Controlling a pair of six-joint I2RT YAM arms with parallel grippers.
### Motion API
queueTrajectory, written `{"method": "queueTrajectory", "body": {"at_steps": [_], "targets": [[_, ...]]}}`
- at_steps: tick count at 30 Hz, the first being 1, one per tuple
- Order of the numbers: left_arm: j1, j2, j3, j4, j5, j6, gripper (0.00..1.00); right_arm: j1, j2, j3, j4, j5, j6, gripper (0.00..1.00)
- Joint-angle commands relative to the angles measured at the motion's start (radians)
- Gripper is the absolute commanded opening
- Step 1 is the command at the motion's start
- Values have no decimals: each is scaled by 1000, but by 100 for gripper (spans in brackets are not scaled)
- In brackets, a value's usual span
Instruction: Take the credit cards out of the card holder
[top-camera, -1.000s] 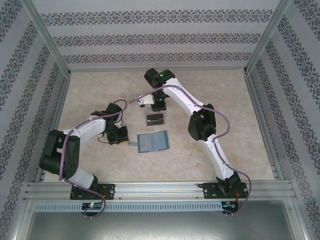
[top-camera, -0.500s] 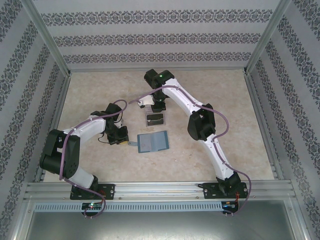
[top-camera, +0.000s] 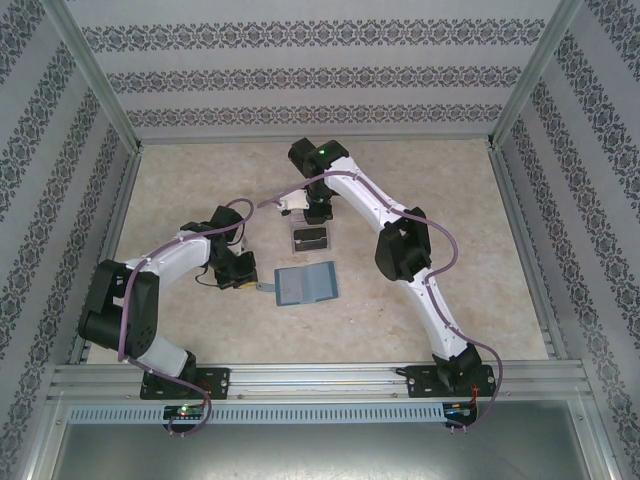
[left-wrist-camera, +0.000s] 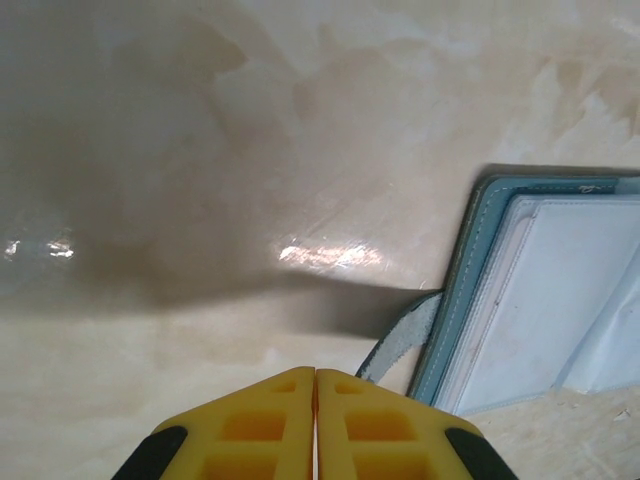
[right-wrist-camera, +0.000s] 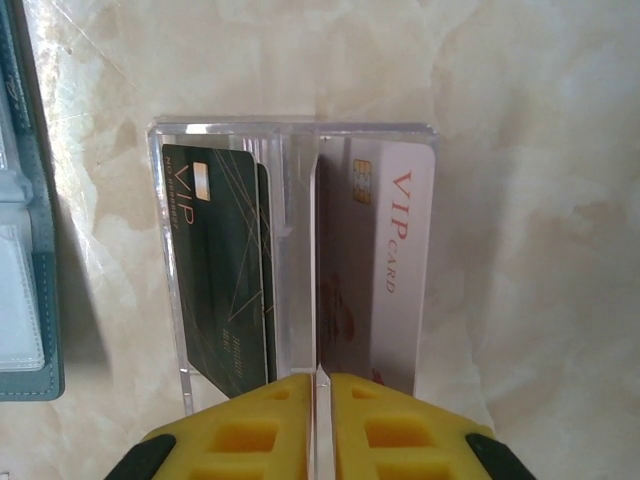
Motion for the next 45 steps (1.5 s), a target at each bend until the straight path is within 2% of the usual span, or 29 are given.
{"method": "queueTrajectory", "body": {"at_steps": [1, 12, 19, 24, 34, 41, 45], "targets": [[13, -30, 23, -47, 10, 23, 8, 5, -65, -32, 32, 50, 26, 15], [13, -56, 22, -51, 13, 17, 9, 10, -92, -56, 62, 64, 43, 19], [13, -57, 33, -51, 23, 25, 9, 4, -192, -211, 186, 29, 165, 21], [9, -59, 38, -38, 36, 24, 9, 1, -263, -326, 274, 28, 337, 21], [0, -57, 50, -15, 59, 36, 11, 15, -452, -606, 484, -9, 792, 22], [-6, -38, 65, 7, 82, 47, 11, 70, -579, -805, 657, 116, 1130, 22], [-15, -29, 76, 21, 102, 55, 11, 106, -651, -914, 729, 165, 1246, 21]]}}
